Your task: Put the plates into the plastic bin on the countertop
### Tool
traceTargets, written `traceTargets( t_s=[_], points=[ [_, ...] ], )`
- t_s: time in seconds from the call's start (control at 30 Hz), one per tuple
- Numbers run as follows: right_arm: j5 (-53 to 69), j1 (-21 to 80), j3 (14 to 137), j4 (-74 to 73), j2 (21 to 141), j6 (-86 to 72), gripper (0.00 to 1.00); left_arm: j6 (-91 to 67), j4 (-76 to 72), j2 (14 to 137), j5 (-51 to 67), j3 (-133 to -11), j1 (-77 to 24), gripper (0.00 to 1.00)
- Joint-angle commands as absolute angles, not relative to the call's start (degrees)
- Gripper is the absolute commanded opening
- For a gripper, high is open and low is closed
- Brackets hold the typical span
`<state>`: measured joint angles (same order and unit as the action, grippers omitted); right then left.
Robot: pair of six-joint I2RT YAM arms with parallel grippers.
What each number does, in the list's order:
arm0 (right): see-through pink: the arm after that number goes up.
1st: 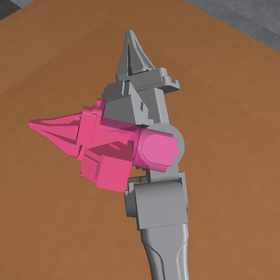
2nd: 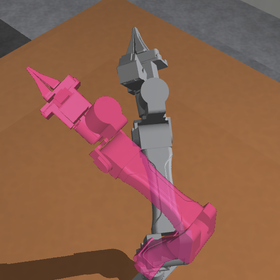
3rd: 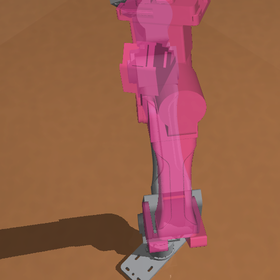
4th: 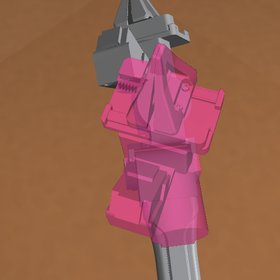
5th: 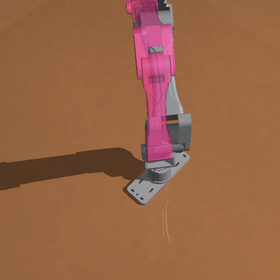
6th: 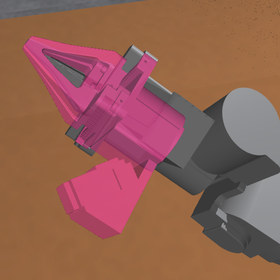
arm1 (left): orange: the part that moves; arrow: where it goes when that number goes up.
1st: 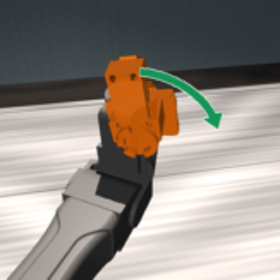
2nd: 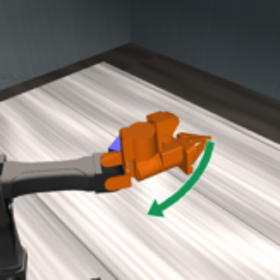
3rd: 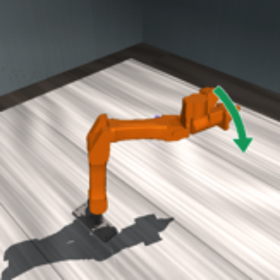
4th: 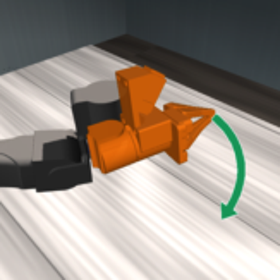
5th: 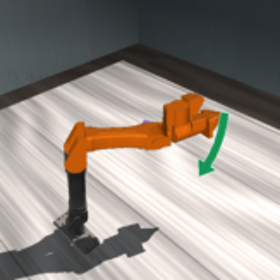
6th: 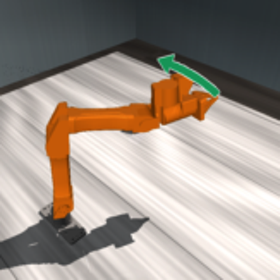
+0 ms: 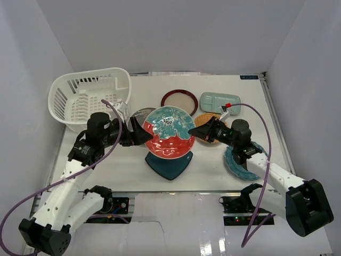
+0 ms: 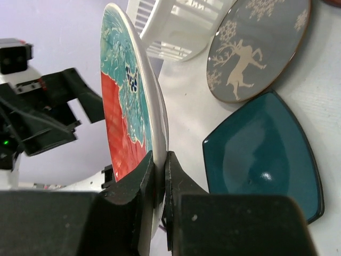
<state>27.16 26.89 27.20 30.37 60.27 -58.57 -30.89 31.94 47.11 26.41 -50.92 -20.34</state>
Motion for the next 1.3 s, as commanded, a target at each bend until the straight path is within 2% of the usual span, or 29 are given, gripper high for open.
traceTargets(
  t_s=[0.0, 0.07, 0.17, 0.2, 0.27, 0.3, 0.4, 0.43, 0.5, 0.57, 0.6, 0.7, 0.8, 0.87, 1.03, 1.13, 1.27],
  points=[
    [35.3, 26.4, 30.5, 40.2, 57.5, -62.8, 0.08, -30.5, 32.0, 47.8, 29.3, -48.8, -20.2, 0.98],
    [36.0, 26.3, 31.1, 40.3, 58.3, -63.2, 0.08, -31.2, 30.7, 48.3, 30.0, -46.8, -20.1, 0.97],
    [36.5, 26.3, 31.3, 40.3, 58.3, -63.5, 0.08, -33.0, 25.4, 48.6, 30.8, -44.0, -20.2, 0.81],
    [36.3, 26.3, 31.1, 40.3, 58.2, -63.6, 0.08, -33.4, 24.4, 48.7, 31.4, -43.5, -20.2, 0.69],
    [36.4, 26.3, 30.6, 40.3, 58.2, -63.8, 0.08, -34.2, 21.5, 48.9, 32.1, -42.5, -20.1, 0.58],
    [36.5, 26.3, 30.1, 40.4, 58.3, -64.2, 0.08, -34.5, 20.9, 49.0, 32.3, -42.3, -20.1, 0.46],
    [36.9, 26.3, 28.5, 42.1, 58.5, -66.3, 0.08, -35.2, 19.0, 49.6, 32.6, -41.6, -20.2, 0.26],
    [37.0, 26.4, 28.2, 42.4, 58.6, -66.5, 0.08, -35.3, 18.6, 49.6, 32.7, -41.4, -20.2, 0.13],
    [37.2, 26.4, 28.0, 41.7, 58.6, -66.5, 0.09, -35.8, 17.4, 49.6, 32.5, -40.7, -20.2, 0.01],
    [37.2, 26.3, 27.6, 40.7, 58.0, -66.1, 0.25, -36.6, 16.0, 49.1, 32.0, -40.4, -20.1, 0.0],
    [37.1, 26.4, 27.4, 39.9, 57.7, -65.9, 0.43, -37.1, 15.4, 49.0, 31.4, -40.5, -20.2, 0.0],
    [37.1, 26.0, 26.2, 38.8, 56.0, -65.2, 0.66, -39.3, 12.4, 49.5, 30.6, -42.8, -20.1, 0.0],
    [38.0, 25.4, 24.4, 38.8, 53.4, -65.0, 0.8, -40.0, 11.9, 51.6, 28.4, -49.6, -19.5, 0.0],
    [38.7, 25.1, 22.6, 38.6, 50.5, -64.7, 0.85, -38.8, 13.4, 53.6, 27.1, -54.4, -18.0, 0.0],
    [37.7, 24.4, 21.0, 30.5, 43.1, -59.3, 0.86, -36.9, 17.8, 58.3, 22.1, -67.3, -10.0, 0.0],
    [35.5, 24.3, 20.6, 22.1, 40.3, -54.2, 0.87, -39.1, 18.4, 60.9, 20.2, -68.4, 2.8, 0.0],
    [35.8, 24.3, 19.7, 17.6, 39.2, -50.7, 0.87, -40.6, 20.9, 63.5, 15.4, -69.1, 11.0, 0.0]
  ],
)
